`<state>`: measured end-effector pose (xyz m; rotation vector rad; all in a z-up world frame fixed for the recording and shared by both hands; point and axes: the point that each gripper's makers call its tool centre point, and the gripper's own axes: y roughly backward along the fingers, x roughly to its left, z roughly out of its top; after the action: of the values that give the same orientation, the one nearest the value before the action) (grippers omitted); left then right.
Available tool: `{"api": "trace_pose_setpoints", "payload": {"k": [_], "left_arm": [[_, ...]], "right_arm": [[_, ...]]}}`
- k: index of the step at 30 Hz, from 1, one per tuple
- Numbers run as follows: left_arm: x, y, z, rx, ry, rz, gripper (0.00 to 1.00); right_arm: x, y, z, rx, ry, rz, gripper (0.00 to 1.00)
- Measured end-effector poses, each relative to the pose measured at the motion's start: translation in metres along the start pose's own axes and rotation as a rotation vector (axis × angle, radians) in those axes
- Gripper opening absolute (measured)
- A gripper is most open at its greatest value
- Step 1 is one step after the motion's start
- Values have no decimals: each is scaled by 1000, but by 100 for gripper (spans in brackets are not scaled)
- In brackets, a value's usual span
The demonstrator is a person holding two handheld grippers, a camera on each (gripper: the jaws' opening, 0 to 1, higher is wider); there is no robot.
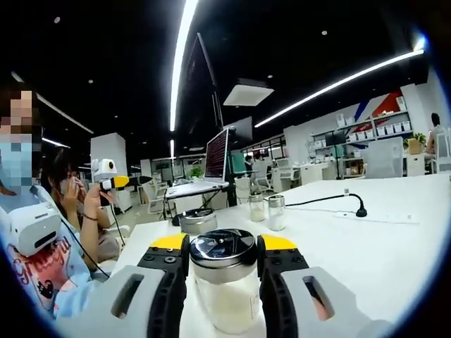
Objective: Rotate the seasoning bottle until the label or dispensing opening points toward the visible target arrow and the bottle remains upright within the marked orientation range
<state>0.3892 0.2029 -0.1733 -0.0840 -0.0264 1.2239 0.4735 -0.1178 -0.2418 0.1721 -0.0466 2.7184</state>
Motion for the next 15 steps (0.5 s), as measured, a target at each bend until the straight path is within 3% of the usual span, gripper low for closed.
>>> {"api": "trace_pose_setpoints", "payload": {"k": [7,15], "left_arm": [[-15,-1,3,-22,36,-66,96],[-18,-3,0,-10,23,-73,96]], "right_arm": [[-1,2,0,22,13,-69,37],[-2,2,-1,26,2,-128,37]]}}
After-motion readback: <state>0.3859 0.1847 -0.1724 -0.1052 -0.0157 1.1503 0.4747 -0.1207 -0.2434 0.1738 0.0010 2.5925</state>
